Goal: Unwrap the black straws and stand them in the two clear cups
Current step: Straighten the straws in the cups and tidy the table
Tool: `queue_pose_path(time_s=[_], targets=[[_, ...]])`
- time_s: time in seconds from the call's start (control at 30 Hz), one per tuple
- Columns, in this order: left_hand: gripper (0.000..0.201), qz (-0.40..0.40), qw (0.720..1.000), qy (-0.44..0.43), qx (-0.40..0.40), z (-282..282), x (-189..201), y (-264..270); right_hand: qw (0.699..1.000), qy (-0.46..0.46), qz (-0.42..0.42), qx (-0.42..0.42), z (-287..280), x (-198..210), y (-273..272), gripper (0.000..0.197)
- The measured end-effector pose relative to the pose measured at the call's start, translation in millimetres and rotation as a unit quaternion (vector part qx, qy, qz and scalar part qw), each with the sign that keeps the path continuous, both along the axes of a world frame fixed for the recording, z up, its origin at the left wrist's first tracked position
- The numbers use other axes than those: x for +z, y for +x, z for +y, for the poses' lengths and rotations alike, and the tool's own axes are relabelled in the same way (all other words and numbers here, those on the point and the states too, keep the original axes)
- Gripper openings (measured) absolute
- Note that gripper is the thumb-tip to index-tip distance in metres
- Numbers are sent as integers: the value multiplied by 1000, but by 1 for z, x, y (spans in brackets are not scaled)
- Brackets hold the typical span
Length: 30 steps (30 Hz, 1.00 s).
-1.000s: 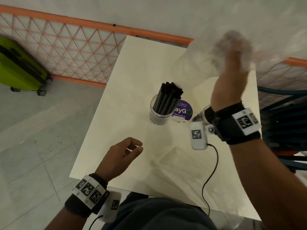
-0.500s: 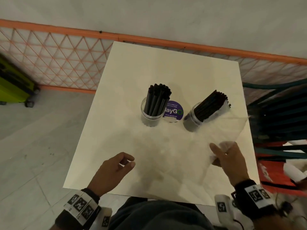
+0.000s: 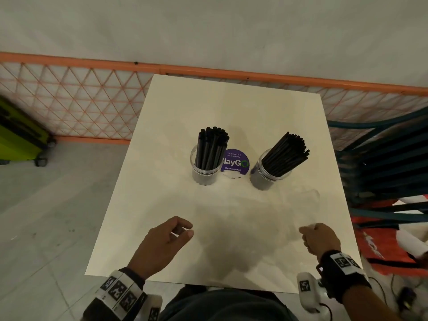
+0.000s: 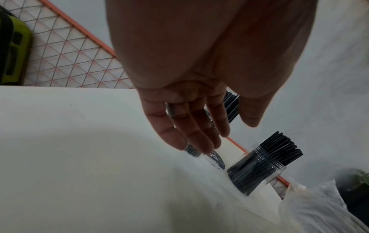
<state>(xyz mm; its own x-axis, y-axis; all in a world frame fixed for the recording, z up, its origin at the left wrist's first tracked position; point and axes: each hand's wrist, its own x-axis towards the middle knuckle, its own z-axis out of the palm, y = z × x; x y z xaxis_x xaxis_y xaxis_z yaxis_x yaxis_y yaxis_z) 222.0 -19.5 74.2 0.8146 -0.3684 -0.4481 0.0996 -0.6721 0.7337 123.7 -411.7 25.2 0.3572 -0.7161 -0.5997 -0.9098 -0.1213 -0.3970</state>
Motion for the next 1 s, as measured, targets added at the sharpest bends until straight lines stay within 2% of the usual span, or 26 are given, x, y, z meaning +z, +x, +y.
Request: queue_pose_path(time_s=[0.07,0.13,0.2,0.27,0.33,0.4,0.47,0.63,0.7,0.77,0.8,0.9,1.0], targets=[[17,-1,1000,-1,2,0,-1,-2,995,50,-34,-77,-6,-2,-3,18],[18,-1,1000,-4,6,0,-3,-4,992,77,-37,-92,-8,4,-7,21],[19,2,1000,-3,10,1,-3,-5,996,70,-11,-47,-12,13,-9,40],[19,3,1000,-1,14,0,-2,-5,997,8,68,43,-16,25,-13,59],[18,-5,1000,3,19,-1,1,0,985,-50,102,127,-16,41,-14,62],[16,-19,999,0,26,-5,6,9,983,-51,37,172,-12,59,-9,50],[25,-47,998,-10,39,-14,12,25,973,-26,-37,226,-4,77,1,42],[83,-168,984,25,57,-54,21,81,913,-49,-144,380,26,119,59,26],[107,-161,983,14,92,-73,20,105,890,-57,-213,399,43,132,88,20],[119,-157,981,-4,116,-90,14,124,871,-53,-284,398,57,136,120,14],[121,-165,979,-5,119,-99,11,132,861,-56,-310,400,63,137,136,15],[124,-205,971,1,123,-122,-3,147,835,-74,-339,428,79,135,177,43],[115,-252,960,21,117,-137,-21,155,817,-91,-341,456,95,130,204,59]])
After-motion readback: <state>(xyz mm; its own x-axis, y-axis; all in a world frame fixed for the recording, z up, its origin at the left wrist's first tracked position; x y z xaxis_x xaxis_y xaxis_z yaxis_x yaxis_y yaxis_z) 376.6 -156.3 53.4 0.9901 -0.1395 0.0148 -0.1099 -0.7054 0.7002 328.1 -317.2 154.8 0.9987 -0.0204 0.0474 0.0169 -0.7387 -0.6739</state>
